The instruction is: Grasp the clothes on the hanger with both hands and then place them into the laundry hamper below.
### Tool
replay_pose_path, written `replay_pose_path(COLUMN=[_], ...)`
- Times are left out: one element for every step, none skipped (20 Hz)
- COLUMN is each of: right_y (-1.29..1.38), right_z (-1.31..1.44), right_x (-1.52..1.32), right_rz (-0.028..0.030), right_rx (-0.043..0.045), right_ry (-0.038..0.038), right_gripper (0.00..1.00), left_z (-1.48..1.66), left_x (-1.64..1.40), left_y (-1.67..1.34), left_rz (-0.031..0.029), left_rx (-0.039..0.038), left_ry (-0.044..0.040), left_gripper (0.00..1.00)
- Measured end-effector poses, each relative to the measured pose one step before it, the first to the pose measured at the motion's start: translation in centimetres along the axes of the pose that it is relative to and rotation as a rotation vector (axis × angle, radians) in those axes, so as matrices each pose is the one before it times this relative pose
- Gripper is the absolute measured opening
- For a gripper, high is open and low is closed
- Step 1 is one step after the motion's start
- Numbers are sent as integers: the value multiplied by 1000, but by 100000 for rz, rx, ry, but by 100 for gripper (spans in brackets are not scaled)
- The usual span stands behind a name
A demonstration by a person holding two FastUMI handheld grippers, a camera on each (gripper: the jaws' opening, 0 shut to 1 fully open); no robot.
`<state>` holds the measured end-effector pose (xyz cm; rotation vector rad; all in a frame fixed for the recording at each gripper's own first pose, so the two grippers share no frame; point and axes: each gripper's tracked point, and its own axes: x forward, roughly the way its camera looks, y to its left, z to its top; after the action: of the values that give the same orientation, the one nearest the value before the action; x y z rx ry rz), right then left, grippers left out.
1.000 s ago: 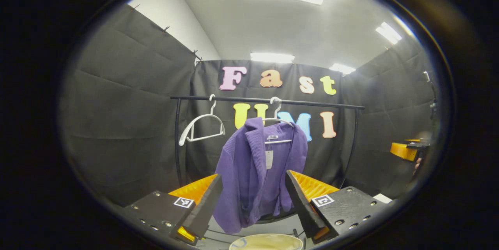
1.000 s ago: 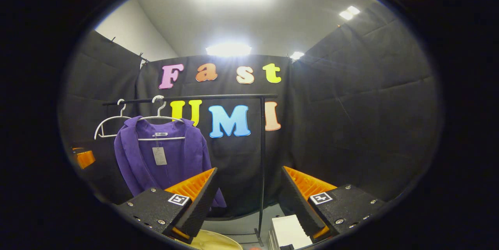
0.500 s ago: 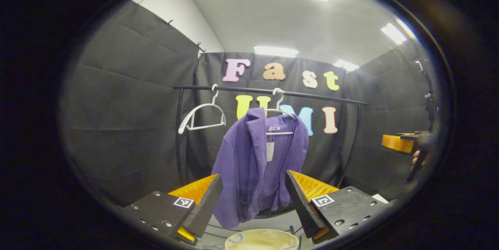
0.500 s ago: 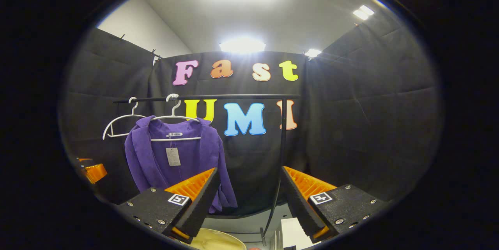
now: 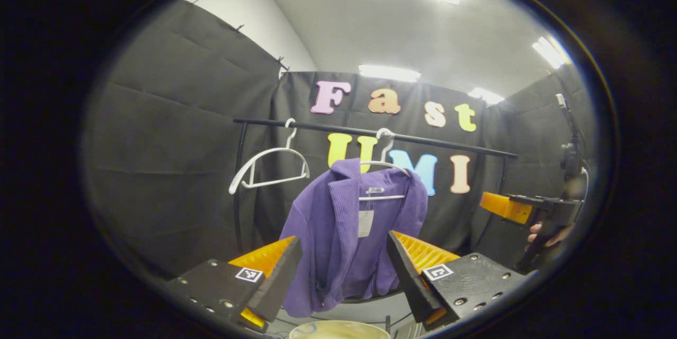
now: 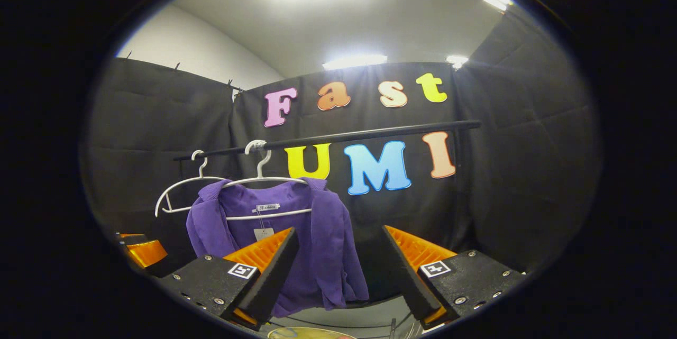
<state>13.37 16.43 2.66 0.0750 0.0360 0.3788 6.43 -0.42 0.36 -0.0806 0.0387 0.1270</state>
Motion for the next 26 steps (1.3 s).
replay_pose_path(right_y=[307, 178, 57, -4, 37, -26, 48, 74, -63, -134, -151, -159, 30, 25, 65, 34, -52, -123, -43, -231, -320, -121, -150, -44, -243, -330], right_z=[37, -194, -87, -205, -311, -283, -131, -77, -4, -44, 41, -123, -277, -384, -294, -402, -357, -266, -172, 1, 324, 216, 179, -59, -154, -289], right_x=[1484, 1679, 1399, 1314, 1390, 1306, 1202, 1265, 1135, 1056, 1082, 936, 948, 910, 848, 841, 744, 728, 687, 536, 433, 320, 411, 274, 338, 223], right_rz=[2149, 1679, 1785, 1729, 1598, 1432, 1729, 1442, 1340, 814, 676, 590, 918, 776, 1240, 934, 588, 361, 591, -257, -266, 84, -9, -5, -456, -1170], right_rx=[1369, 1610, 1611, 1466, 1110, 1088, 1100, 525, -323, -989, -1092, -871, -247, 334, 785, 706, 436, 289, 273, 291, 745, 1040, 1170, 564, -696, -1436], right_ry=[341, 570, 852, 1071, 1153, 1253, 1017, 429, 129, -82, -212, 5, 693, 912, 687, 955, 749, 682, 260, -169, -831, -975, -661, -391, 44, 216], right_gripper=[96, 96, 96, 95, 94, 93, 93, 95, 95, 94, 95, 95, 94, 94, 94, 94, 94, 94, 94, 94, 94, 94, 94, 94, 94, 94], left_z=[-150, -217, -352, -130, -68, 48, 14, 79, 27, -10, -95, -17, -241, -120, -221, -179, -249, -128, -410, -283, -298, -106, -96, -18, -217, 10], left_x=[1327, 1338, 1293, 1334, 1276, 1138, 1033, 1100, 1293, 1207, 1186, 1128, 1069, 879, 710, 714, 626, 542, 560, 459, 504, 380, 333, 138, 1, -175], left_y=[-304, -251, -144, -151, -140, -140, -141, -107, -174, -38, 22, -148, -207, -165, -276, -97, -9, 160, 175, -43, -104, 484, 415, 496, 512, 212], left_rz=[1252, 1244, 1238, 1284, 1319, 1167, 1189, 1518, 1133, 1904, 2149, 1573, 1545, 1534, 1843, 2008, 2146, 2462, 2600, 1466, 1253, 3139, 2098, 2221, 1948, 216], left_rx=[-1114, -938, -684, -393, -227, -139, 54, 492, 1296, 1640, 1427, 1091, 998, 747, 529, 447, 551, 587, 510, 280, 522, 1242, 2269, 2289, 304, -1546], left_ry=[595, 1220, 1159, 739, 294, -20, -255, -556, -231, 71, -93, -14, 111, 72, -71, -63, -306, -223, 25, 231, 474, -115, -100, -101, -147, -84], left_gripper=[99, 99, 93, 93, 93, 93, 93, 93, 93, 93, 93, 93, 99, 99, 99, 99, 99, 99, 99, 99, 87, 89, 80, 69, 57, 46])
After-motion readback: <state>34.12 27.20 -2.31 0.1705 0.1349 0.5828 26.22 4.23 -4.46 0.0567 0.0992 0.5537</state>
